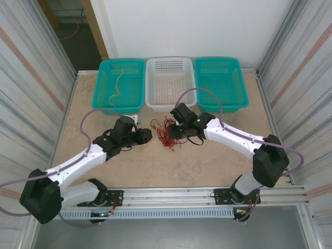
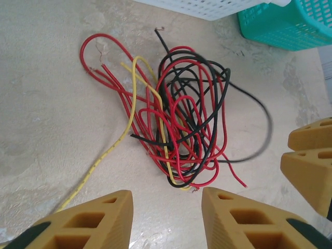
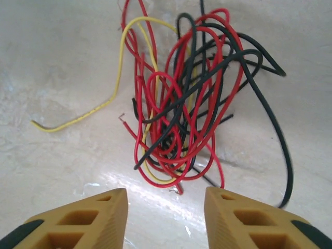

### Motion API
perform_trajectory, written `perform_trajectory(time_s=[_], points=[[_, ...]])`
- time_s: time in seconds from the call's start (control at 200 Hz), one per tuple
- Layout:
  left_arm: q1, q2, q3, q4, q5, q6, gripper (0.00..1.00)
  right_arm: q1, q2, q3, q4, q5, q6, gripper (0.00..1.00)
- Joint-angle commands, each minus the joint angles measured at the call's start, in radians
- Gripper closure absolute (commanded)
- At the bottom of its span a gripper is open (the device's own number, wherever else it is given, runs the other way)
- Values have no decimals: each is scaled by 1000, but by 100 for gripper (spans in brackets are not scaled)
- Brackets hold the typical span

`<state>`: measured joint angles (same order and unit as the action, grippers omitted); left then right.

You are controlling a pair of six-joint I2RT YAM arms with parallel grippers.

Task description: Untangle the cables

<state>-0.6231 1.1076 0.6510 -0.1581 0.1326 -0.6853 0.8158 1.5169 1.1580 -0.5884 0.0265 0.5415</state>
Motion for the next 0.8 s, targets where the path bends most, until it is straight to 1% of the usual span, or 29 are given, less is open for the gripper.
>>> perform_trajectory(time_s=[0.0, 0.065, 0.15, 0.2, 0.286, 0.336, 0.416, 0.471, 0.546, 0.641, 0.661, 0.696, 0.717, 0.797], points=[[-5, -34, 30, 0, 11, 12, 60, -42, -53, 12, -27, 7, 14, 53], [-6, -48, 30, -15, 10, 18, 60, -75, -32, 25, -34, -18, 24, 53], [-6, -67, 32, -33, 6, 21, 61, -99, -6, 26, -49, 6, 19, 54], [-5, -79, 31, -38, 12, 21, 61, -127, 9, 16, -53, -2, 18, 53], [-4, -92, 25, -27, 31, 21, 60, -180, 39, -10, -39, -81, 11, 52], [-4, -88, 22, -20, 43, 21, 60, -193, 55, -25, -28, -117, 5, 52], [-5, -70, 27, -11, 62, 24, 59, -195, 74, -48, 3, -171, -5, 56], [-9, -56, 29, 2, 70, 21, 56, -193, 84, -61, 24, -198, -2, 58], [-25, -36, 31, 20, 62, 26, 50, -186, 99, -74, 38, -204, 3, 61], [-57, -13, 46, 17, 17, 41, 38, -184, 102, -90, 47, -197, 5, 68], [-65, -7, 48, 17, 8, 47, 36, -183, 100, -92, 46, -192, 5, 72], [-82, 3, 53, 16, -17, 59, 33, -181, 92, -93, 42, -188, 5, 84], [-90, 10, 57, 13, -33, 65, 32, -181, 84, -93, 39, -190, 3, 89], [-116, 48, 73, 2, -96, 80, 29, -156, 25, -94, 37, -195, -5, 98]])
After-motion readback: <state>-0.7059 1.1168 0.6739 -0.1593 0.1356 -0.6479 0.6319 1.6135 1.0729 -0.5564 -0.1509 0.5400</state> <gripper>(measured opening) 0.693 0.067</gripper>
